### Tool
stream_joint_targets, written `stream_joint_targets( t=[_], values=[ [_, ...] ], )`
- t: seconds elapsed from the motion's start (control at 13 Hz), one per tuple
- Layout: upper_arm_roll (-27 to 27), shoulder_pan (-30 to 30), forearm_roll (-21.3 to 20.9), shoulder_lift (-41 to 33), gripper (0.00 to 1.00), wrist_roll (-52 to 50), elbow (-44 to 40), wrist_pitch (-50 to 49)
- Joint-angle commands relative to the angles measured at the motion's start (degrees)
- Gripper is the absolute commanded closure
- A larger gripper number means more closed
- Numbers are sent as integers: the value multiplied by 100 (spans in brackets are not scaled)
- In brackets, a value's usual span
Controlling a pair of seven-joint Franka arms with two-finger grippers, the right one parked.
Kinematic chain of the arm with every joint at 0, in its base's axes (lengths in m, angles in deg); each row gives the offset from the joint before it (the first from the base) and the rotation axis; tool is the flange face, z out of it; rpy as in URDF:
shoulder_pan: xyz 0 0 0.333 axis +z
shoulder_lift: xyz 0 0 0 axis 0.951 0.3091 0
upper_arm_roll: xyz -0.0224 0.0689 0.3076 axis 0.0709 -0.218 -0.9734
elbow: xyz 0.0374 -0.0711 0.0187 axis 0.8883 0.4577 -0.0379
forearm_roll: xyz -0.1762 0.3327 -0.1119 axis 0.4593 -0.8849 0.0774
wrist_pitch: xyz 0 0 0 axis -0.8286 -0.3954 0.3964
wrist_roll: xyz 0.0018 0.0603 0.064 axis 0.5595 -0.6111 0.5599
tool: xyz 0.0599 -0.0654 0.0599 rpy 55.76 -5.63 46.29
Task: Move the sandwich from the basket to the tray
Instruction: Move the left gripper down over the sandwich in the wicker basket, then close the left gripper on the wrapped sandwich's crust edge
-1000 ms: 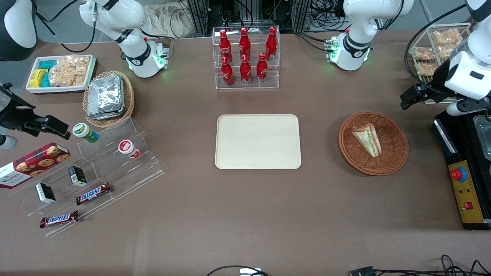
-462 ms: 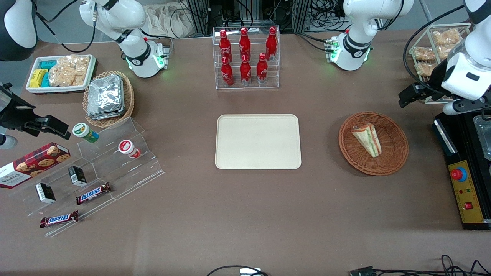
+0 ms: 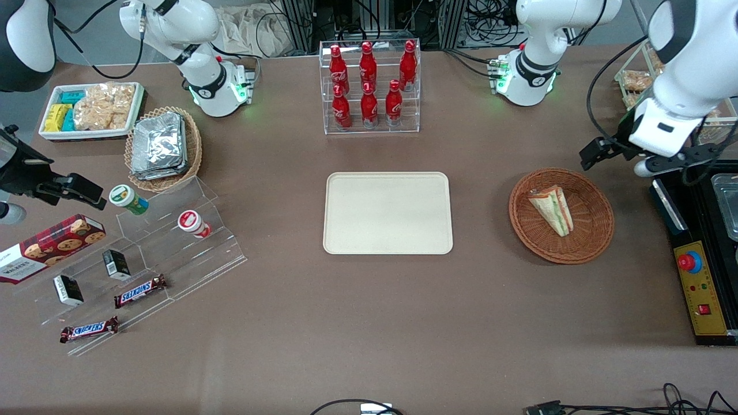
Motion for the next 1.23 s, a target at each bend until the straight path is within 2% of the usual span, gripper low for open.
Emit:
stream_joint_targets(
  t=[0.0, 0.23, 0.62, 0.85, 1.15],
  values=[
    [1, 128, -15, -152, 0, 64, 957, 1041],
    [1, 181, -15, 278, 0, 64, 1845, 2745],
    [-34, 278, -15, 1675, 0, 64, 2032, 4391],
    [-34, 278, -15, 2134, 0, 64, 2041, 4771],
    [-34, 278, -15, 2205, 0, 64, 2041, 4772]
  ],
)
